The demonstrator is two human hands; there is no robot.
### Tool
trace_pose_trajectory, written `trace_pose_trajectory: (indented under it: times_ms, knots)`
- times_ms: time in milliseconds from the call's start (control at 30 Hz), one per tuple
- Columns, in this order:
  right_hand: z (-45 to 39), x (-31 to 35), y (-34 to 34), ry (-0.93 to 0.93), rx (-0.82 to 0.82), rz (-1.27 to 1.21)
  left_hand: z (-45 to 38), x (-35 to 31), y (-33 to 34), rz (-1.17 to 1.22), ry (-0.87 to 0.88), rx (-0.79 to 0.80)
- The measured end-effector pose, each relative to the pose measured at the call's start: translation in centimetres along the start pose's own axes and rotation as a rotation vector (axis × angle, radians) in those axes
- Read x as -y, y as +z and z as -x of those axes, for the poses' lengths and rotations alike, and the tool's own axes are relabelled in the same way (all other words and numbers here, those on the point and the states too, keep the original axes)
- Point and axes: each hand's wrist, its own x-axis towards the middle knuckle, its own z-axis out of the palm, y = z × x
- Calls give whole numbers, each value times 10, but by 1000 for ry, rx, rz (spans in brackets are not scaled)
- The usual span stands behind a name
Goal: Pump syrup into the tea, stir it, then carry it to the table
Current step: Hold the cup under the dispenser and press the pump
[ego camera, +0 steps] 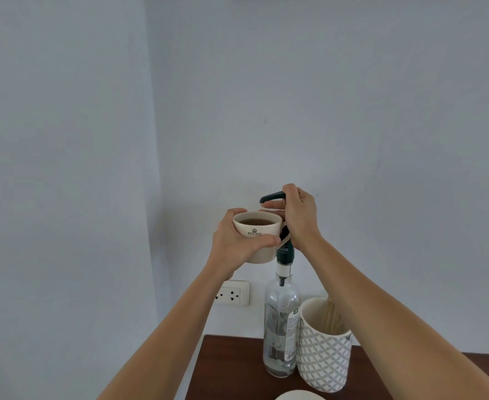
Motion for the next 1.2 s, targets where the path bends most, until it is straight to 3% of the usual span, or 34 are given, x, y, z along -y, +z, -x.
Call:
trace_pose_trajectory:
  times_ms: [733,1200]
  knots:
    - [-2,-7,-1,-50,-3,32,-2,1,1,28,-15,23]
    - [-2,0,2,61,-53,-5,-2,1,1,8,-23,27]
